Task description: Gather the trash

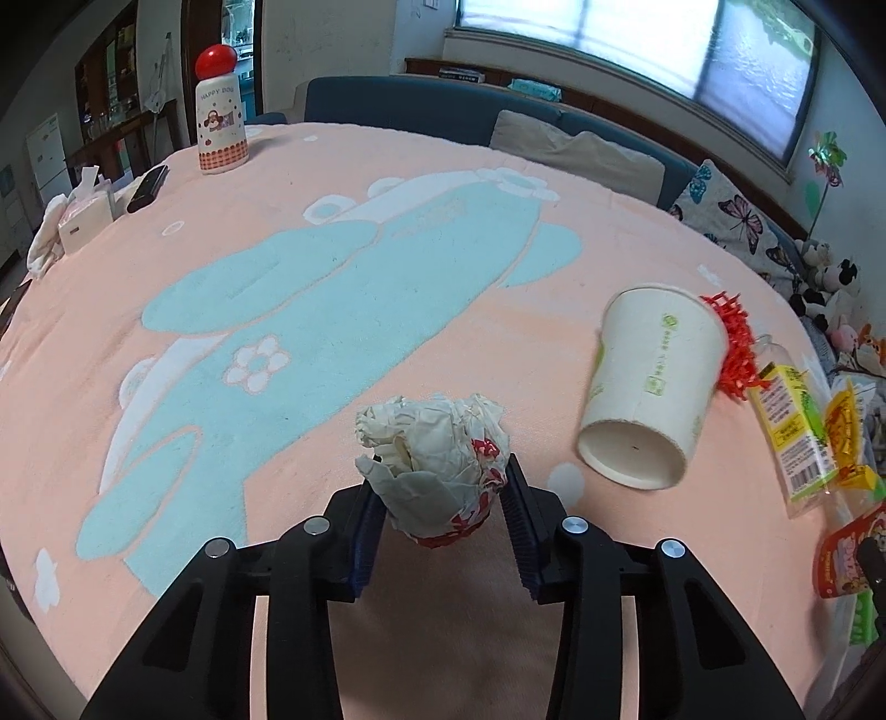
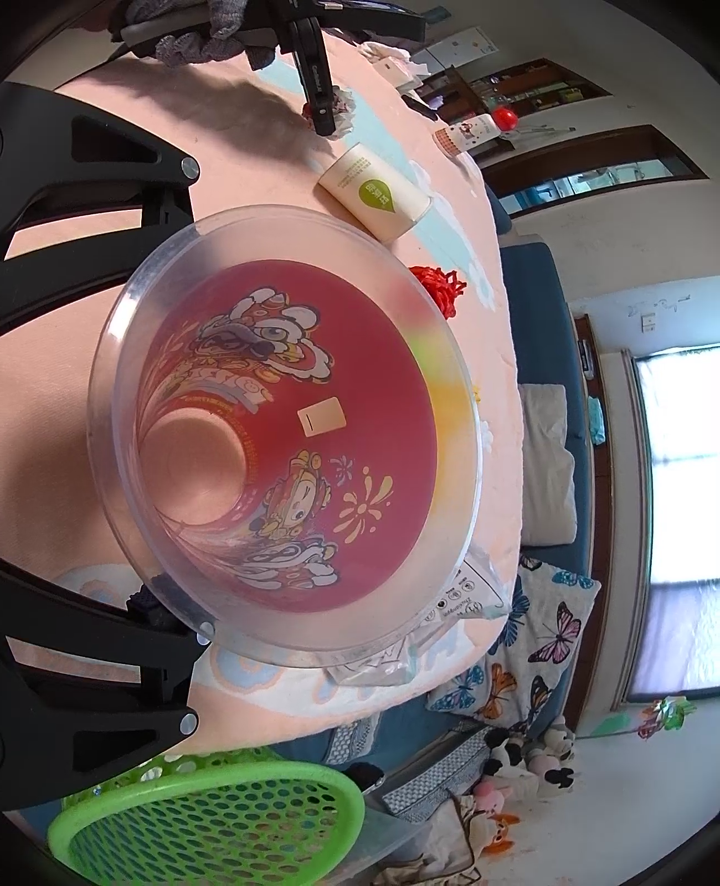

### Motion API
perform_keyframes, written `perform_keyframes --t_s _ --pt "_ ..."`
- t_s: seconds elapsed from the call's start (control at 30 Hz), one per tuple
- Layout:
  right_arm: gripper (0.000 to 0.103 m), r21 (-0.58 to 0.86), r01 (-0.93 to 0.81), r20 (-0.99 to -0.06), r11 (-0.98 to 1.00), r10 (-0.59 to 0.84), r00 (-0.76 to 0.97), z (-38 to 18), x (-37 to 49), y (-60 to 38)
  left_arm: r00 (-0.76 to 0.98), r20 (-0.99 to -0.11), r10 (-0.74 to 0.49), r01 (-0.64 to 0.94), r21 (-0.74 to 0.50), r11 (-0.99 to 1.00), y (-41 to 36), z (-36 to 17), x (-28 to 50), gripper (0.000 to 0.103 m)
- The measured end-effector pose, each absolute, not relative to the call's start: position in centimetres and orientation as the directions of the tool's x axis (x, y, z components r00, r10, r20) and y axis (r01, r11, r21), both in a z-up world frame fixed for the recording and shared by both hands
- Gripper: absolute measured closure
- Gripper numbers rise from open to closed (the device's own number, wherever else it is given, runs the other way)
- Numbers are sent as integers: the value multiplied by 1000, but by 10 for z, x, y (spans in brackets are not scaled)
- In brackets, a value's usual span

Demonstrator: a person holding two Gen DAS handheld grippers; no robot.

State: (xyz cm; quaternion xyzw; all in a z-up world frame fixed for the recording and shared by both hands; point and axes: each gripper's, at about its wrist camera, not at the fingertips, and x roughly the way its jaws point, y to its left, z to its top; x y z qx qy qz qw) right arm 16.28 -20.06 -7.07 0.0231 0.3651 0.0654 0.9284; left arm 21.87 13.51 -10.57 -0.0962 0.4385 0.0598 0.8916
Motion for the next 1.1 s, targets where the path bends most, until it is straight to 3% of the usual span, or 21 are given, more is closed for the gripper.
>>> perform_keyframes --t_s 0.57,1.1 --pt "32 74 -67 -631 995 99 769 -38 122 -227 734 -671 -102 -26 -178 984 84 -27 164 65" --pt "32 22 113 -631 993 -74 772 -16 76 -311 689 -617 -379 326 -203 923 -62 15 145 65"
